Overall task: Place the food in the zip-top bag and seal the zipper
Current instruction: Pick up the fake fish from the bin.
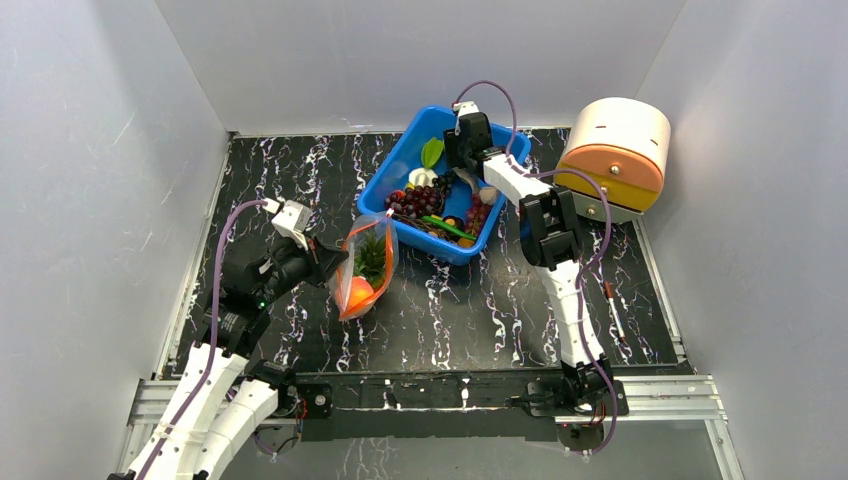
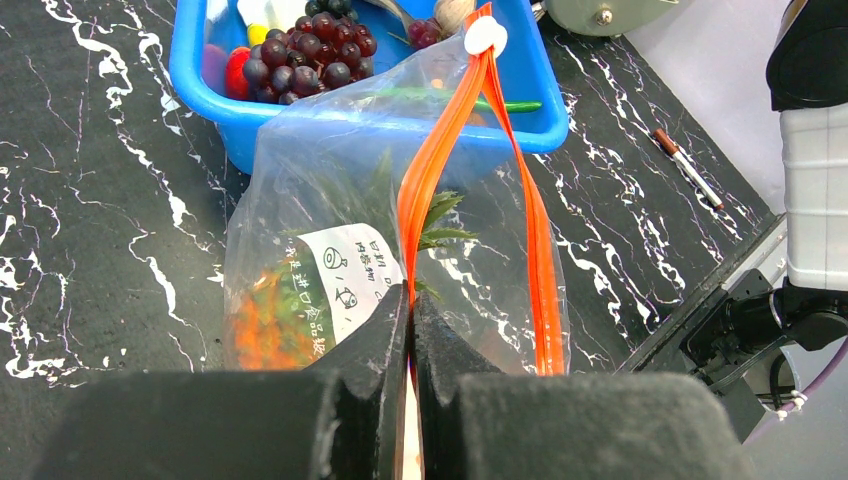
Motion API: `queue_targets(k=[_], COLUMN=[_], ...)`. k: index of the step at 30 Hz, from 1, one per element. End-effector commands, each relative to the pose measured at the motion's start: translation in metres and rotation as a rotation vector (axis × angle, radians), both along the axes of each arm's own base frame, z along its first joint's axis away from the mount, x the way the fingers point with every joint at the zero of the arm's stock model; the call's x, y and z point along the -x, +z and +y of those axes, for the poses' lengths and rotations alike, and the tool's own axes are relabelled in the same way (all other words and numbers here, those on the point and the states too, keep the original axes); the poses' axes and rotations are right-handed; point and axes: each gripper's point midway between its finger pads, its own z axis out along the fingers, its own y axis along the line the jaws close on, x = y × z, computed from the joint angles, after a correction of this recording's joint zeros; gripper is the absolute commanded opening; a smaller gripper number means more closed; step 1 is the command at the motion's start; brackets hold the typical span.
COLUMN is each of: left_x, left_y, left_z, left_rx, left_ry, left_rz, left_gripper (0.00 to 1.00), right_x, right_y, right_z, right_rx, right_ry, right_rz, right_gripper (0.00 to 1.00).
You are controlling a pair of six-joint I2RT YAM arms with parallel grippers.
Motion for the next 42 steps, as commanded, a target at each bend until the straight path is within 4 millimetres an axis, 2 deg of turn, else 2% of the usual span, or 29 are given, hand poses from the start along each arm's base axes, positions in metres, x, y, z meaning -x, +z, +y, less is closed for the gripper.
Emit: queue_targets(k=[1,4,9,15,18,23,26,33,37,38,40,42], left_x=[-0.001,-0.001,0.0,-0.001,-0.001,-0.003,-0.003,-0.004,-0.003,-0.003,-0.003,-0.003], left_y=[0.007,0.007,0.007,0.007,0.007,0.006,0.006,0.006,0.006,0.006,0.002,0.001], left_z=[0.0,0.001,0.001,0.001,0.001,0.003,0.004,0.004,0.004,0.004,0.002,-0.002], left_rx=[-0.001,-0.001,-0.003,-0.002,-0.002,-0.005,-0.007,-0.005,-0.004,-0.001,-0.001,0.01], left_ry=[-0.003,-0.001,0.002,0.0,0.003,0.015,0.024,0.022,0.029,0.029,0.019,0.008], left_rz=[-0.038,-0.04,-0.042,-0.042,-0.042,-0.041,-0.042,-0.041,-0.035,-0.033,0.002,0.029], left_gripper=[0.0,0.0,0.0,0.0,0.0,0.0,0.0,0.0,0.0,0.0,0.0,0.0], right_x=[-0.01,-0.009,-0.007,-0.002,0.002,0.012,0.023,0.056,0.078,0.086,0.114,0.15], right_y=[0.042,0.059,0.068,0.082,0.096,0.122,0.144,0.193,0.229,0.243,0.267,0.306], right_z=[0.002,0.003,0.001,-0.002,-0.002,-0.001,-0.003,0.006,0.011,0.013,0.03,0.041], right_rx=[-0.02,-0.041,-0.025,-0.018,-0.025,-0.055,-0.072,-0.171,-0.246,-0.279,-0.338,-0.378], right_ry=[0.01,0.016,0.014,0.015,0.019,0.039,0.049,0.126,0.164,0.179,0.255,0.308], right_rz=[-0.099,-0.131,-0.142,-0.164,-0.183,-0.219,-0.254,-0.322,-0.373,-0.393,-0.436,-0.535], right_gripper=[0.44,0.36,0.29,0.26,0.26,0.26,0.26,0.26,0.26,0.26,0.26,0.26])
